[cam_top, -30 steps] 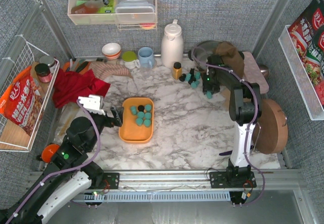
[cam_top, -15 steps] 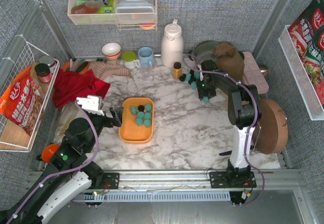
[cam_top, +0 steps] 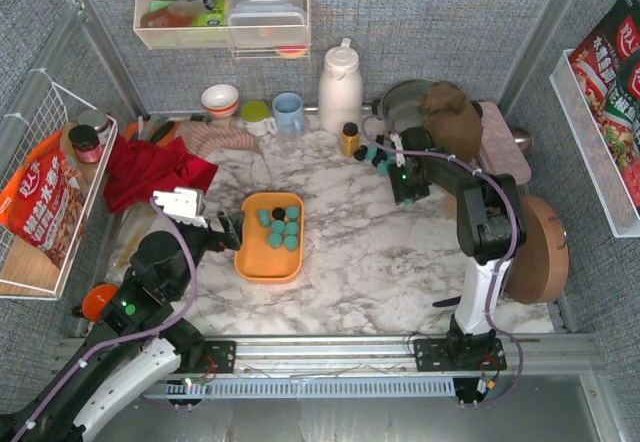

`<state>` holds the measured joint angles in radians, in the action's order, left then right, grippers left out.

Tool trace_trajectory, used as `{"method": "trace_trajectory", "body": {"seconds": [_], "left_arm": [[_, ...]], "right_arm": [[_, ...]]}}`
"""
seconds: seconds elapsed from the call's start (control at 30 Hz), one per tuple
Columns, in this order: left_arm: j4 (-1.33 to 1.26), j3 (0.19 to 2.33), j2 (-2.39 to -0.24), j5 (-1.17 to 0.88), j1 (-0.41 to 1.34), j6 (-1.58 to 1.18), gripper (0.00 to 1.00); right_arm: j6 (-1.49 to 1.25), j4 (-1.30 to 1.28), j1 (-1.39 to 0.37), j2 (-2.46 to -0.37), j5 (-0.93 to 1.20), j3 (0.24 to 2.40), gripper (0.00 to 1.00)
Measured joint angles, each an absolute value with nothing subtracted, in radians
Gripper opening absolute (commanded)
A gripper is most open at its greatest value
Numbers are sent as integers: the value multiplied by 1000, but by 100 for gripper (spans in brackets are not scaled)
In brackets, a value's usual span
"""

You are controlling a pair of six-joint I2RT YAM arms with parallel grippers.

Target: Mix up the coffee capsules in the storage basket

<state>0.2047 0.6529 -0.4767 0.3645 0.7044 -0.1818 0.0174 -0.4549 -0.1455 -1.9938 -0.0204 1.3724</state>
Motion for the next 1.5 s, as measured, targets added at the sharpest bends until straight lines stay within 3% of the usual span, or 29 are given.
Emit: {"method": "trace_trajectory", "body": {"seconds": [0.2,0.37,0.73,1.03,1.2,1.5], "left_arm": [[205,652,-485,365,704,-184,99],[205,652,-482,367,704,-184,99],[205,651,-496,376,704,-188,99],[204,649,-512,377,704,-217,99],[161,657,-561,298,704,-263,99],[25,726,-846,87,713,-366,99]], "right_arm": [[25,-440,-148,-2001,-21,1380,44],[26,-404,-149,-1972,-20,1337,31],[57,-331,-170,-1874,19,1216,17],[131,-195,-258,-1651,76,1072,16],[164,-6,-331,-1428,200,873,16],[268,445,-453,-1196,392,532,16]]}}
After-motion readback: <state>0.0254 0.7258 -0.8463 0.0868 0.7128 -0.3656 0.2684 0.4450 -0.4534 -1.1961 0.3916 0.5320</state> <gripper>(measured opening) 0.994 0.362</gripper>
